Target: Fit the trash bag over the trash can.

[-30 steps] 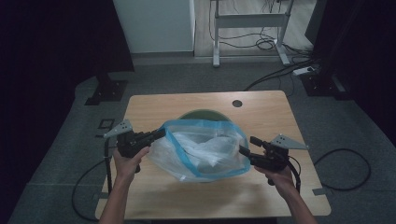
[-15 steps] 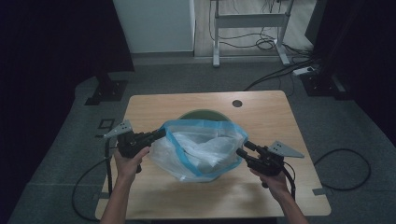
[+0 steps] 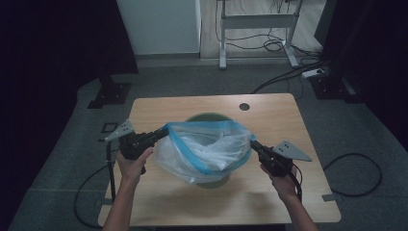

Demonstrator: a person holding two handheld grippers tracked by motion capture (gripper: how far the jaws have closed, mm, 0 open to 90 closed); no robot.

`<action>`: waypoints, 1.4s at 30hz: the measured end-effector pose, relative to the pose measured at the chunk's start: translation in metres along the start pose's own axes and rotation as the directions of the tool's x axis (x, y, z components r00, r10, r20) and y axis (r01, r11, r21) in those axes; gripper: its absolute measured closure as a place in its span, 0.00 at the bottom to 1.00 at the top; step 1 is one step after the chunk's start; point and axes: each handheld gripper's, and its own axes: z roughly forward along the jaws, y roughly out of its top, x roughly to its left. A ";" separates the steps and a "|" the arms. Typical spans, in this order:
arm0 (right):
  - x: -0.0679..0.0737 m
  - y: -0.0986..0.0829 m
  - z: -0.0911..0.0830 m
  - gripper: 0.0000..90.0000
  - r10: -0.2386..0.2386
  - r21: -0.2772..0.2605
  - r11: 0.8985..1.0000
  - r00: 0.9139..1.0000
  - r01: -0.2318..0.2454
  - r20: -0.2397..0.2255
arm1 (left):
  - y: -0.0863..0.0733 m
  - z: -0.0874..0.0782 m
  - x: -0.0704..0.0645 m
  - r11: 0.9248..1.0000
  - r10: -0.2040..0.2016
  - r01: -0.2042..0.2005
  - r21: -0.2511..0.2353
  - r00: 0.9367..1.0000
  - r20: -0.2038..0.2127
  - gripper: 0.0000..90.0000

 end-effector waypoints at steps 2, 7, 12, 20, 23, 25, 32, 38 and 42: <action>-0.003 0.008 0.003 0.99 -0.016 -0.009 1.000 0.999 0.016 0.034 | 0.002 0.000 0.003 1.000 0.006 -0.007 -0.017 1.000 -0.026 1.00; -0.004 0.019 0.010 0.99 -0.054 -0.016 0.998 0.996 0.056 0.072 | 0.004 0.002 0.008 0.999 0.008 -0.010 -0.039 0.998 -0.057 1.00; -0.007 0.032 0.022 0.99 -0.075 -0.011 0.997 0.992 0.077 0.102 | 0.006 0.006 0.021 0.999 -0.011 0.007 -0.043 0.996 -0.094 1.00; -0.016 0.027 0.056 0.99 0.004 0.098 0.995 0.994 -0.015 0.109 | -0.001 0.012 0.039 0.999 -0.044 0.043 -0.010 0.991 -0.126 1.00; -0.018 0.024 0.062 0.99 0.030 0.122 0.992 0.994 -0.043 0.106 | -0.007 0.017 0.046 0.996 -0.080 0.085 0.027 0.987 -0.138 1.00; -0.019 0.020 0.068 0.99 0.056 0.147 0.987 0.993 -0.070 0.100 | -0.011 0.019 0.051 0.993 -0.100 0.107 0.043 0.984 -0.144 1.00; -0.022 0.008 0.079 0.98 0.100 0.195 0.974 0.991 -0.116 0.090 | -0.022 0.024 0.057 0.988 -0.119 0.132 0.083 0.982 -0.144 1.00; -0.022 0.004 0.080 0.98 0.106 0.214 0.969 0.991 -0.121 0.080 | -0.028 0.025 0.057 0.986 -0.119 0.134 0.098 0.982 -0.144 1.00; -0.024 -0.001 0.080 0.99 0.110 0.233 0.965 0.991 -0.124 0.071 | -0.033 0.028 0.057 0.980 -0.132 0.152 0.130 0.980 -0.145 1.00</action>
